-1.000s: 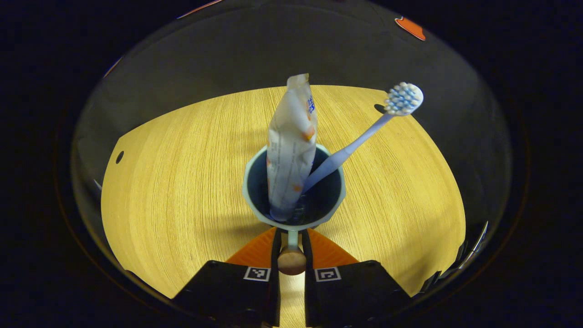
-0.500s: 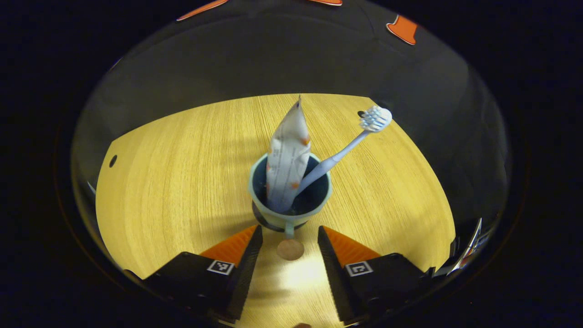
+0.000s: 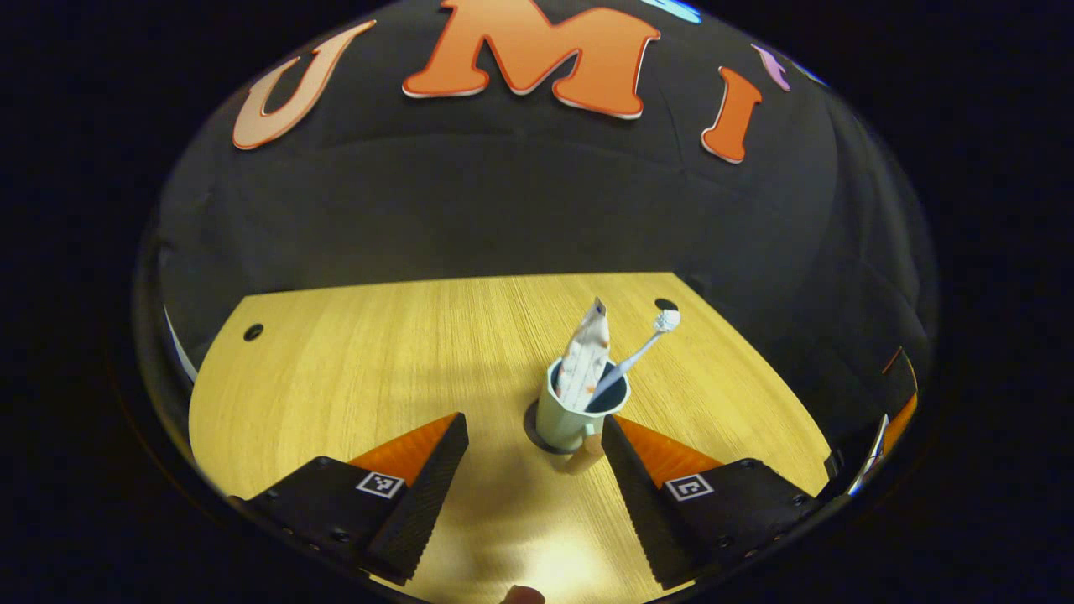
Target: Put the toothbrush and toothpaste on the desktop into the cup, then pick up the cup and place it on the coaster on the desktop.
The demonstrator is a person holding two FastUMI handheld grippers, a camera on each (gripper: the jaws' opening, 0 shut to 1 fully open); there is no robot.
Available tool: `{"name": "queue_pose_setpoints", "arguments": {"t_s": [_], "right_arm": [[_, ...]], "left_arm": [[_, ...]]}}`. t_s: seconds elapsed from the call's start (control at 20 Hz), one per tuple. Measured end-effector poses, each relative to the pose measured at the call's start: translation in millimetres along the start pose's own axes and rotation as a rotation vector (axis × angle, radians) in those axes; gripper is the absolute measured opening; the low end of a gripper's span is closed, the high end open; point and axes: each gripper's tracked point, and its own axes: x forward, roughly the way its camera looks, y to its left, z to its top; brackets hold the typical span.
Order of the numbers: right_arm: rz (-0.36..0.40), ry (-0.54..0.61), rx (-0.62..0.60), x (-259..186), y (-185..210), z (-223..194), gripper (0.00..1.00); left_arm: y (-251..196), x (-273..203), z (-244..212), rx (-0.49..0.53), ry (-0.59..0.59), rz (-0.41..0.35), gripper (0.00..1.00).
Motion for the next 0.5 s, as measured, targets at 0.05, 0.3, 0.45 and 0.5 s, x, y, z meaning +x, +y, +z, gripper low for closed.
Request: {"name": "queue_pose_setpoints", "arguments": {"t_s": [0.05, 0.3, 0.45, 0.5], "right_arm": [[0.007, -0.019, -0.005, 4, 9, 5, 0.95], [0.038, -0.036, -0.049, 17, 47, 12, 1.00], [0.053, -0.028, -0.056, 21, 63, 8, 0.95], [0.050, -0.026, -0.057, 22, 64, 7, 0.95]], "left_arm": [[15, -13, 4, 0.019, -0.037, 0.024, 0.96], [66, -82, 22, 0.035, -0.186, 0.129, 0.96], [75, -112, 24, 0.043, -0.254, 0.154, 0.96], [79, -121, 24, 0.047, -0.275, 0.167, 0.96]]}}
